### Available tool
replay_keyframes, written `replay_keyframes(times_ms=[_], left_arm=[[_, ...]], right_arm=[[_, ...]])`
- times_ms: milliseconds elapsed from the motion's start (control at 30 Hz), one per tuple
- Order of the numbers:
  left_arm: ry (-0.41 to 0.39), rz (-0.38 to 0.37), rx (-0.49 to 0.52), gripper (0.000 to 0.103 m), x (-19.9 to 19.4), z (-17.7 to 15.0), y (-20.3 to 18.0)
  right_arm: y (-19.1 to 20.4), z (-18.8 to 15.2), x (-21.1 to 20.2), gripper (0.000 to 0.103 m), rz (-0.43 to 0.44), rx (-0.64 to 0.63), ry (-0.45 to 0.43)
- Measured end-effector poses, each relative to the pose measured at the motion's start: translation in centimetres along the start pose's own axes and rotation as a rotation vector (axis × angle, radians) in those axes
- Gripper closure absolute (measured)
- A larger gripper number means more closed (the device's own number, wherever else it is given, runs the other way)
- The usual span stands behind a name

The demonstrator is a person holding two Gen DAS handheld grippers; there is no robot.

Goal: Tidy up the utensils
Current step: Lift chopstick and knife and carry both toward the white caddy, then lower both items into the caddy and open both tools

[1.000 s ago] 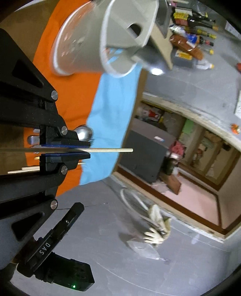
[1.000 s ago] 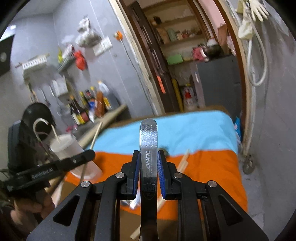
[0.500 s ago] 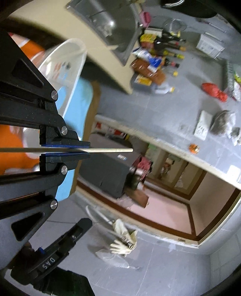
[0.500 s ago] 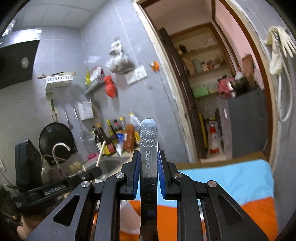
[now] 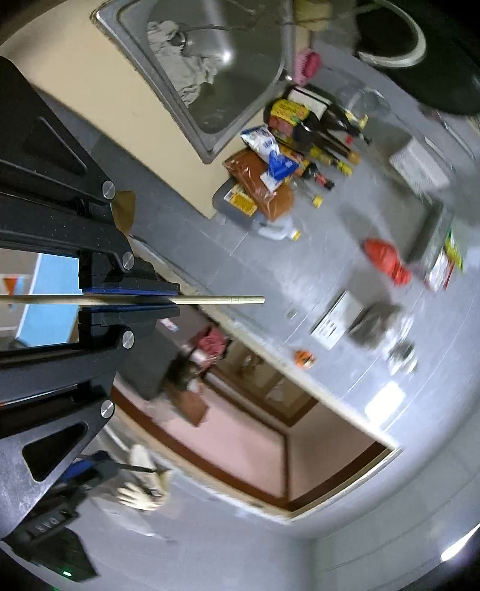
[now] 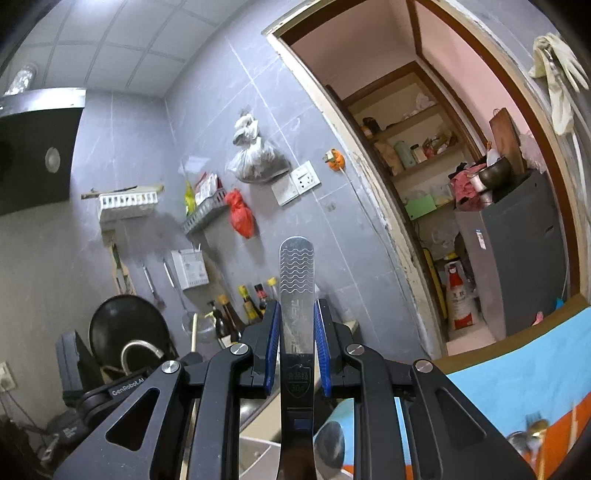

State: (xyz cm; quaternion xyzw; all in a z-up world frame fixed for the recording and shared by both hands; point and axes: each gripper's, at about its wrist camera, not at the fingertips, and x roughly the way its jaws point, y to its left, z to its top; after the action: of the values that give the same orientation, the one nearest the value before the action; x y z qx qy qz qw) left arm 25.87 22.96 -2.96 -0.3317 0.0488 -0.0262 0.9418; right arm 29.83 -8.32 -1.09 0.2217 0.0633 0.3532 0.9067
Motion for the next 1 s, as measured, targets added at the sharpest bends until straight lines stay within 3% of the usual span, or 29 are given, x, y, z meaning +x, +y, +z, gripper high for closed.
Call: replay_keyframes(times_ms=[200,567,800,1000], left_arm=[[-0.058,0.027,0.008,0.101,0.0,-0.2,2.2],[-0.139,0.067,0.189,0.101,-0.7,-3.6,0.4],[-0.128,0.096,0.296,0.101,-0.7,-5.3,-0.7],[-0.073,0.093,0.368,0.101,-1.3,-6.5,-1.5]], right_arm=[[-0.7,-2.1,0.9,0.087,-0.029,-0.003,0.008],[0.6,-5.7,0.7,0.087,-0.073,-0.145,0.059],[0.4,-6.4,0.5,0.086,-0.106,-0.172,0.064],[0.1,-6.6,0.0,0.086,-0.113,-0.170,0.095]])
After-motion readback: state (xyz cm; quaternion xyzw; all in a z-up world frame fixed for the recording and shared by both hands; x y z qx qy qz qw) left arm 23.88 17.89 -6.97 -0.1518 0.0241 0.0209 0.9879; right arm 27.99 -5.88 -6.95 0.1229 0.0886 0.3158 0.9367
